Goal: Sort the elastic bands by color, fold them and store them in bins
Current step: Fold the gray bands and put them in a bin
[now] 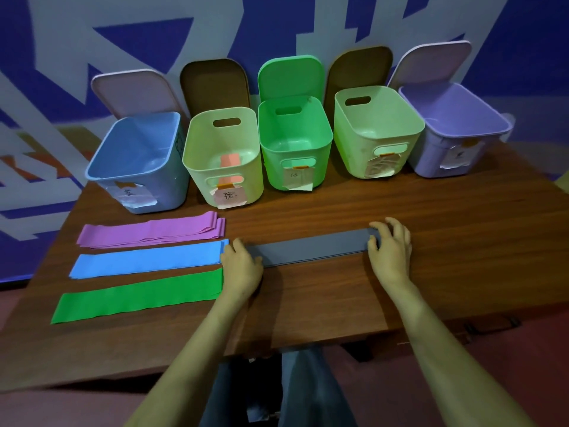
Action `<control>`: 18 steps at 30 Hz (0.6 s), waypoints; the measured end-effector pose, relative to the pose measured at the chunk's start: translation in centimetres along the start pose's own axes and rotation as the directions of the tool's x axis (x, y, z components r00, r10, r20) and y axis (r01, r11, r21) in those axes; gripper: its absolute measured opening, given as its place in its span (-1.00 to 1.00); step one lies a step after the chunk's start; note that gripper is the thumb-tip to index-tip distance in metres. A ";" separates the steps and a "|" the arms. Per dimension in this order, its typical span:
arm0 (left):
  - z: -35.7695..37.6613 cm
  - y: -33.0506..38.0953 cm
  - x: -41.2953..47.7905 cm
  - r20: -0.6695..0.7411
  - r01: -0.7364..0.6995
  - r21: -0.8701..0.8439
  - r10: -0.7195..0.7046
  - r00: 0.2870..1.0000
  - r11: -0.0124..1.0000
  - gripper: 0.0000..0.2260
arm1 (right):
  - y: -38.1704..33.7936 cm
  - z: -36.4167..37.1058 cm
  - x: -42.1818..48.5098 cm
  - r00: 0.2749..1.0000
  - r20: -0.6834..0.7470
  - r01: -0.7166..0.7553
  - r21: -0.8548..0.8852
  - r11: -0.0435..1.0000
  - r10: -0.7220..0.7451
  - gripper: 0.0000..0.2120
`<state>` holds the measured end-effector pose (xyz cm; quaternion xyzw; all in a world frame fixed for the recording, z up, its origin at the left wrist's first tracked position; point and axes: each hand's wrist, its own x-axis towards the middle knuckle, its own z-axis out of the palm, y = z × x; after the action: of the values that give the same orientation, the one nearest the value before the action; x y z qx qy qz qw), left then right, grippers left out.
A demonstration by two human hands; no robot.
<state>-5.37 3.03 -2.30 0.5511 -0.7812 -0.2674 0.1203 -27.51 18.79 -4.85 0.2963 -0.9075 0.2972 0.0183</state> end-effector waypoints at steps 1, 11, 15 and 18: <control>0.1 0.3 0.2 0.030 0.086 0.005 -0.086 0.996 0.996 -0.58 | -0.1 0.0 -0.1 1.000 -0.005 -0.009 0.009 1.000 0.009 -0.75; -1.4 2.2 1.9 0.176 0.325 0.090 -0.336 0.925 0.941 -0.63 | -1.2 -1.8 2.2 0.879 0.190 -0.409 -0.171 0.896 0.437 -0.47; -1.0 3.0 0.8 0.172 0.269 -0.009 -0.264 0.949 0.963 -0.65 | -1.1 -1.9 2.8 0.857 0.215 -0.468 -0.060 0.882 0.469 -0.48; -1.6 3.5 0.4 0.153 0.261 -0.095 -0.245 0.957 0.961 -0.62 | -1.3 -1.8 2.9 0.879 0.214 -0.447 0.058 0.893 0.426 -0.57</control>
<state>-7.49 3.04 0.93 0.6187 -0.6941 -0.3629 0.0613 -29.48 17.41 -2.03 0.1121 -0.9312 0.3108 -0.1540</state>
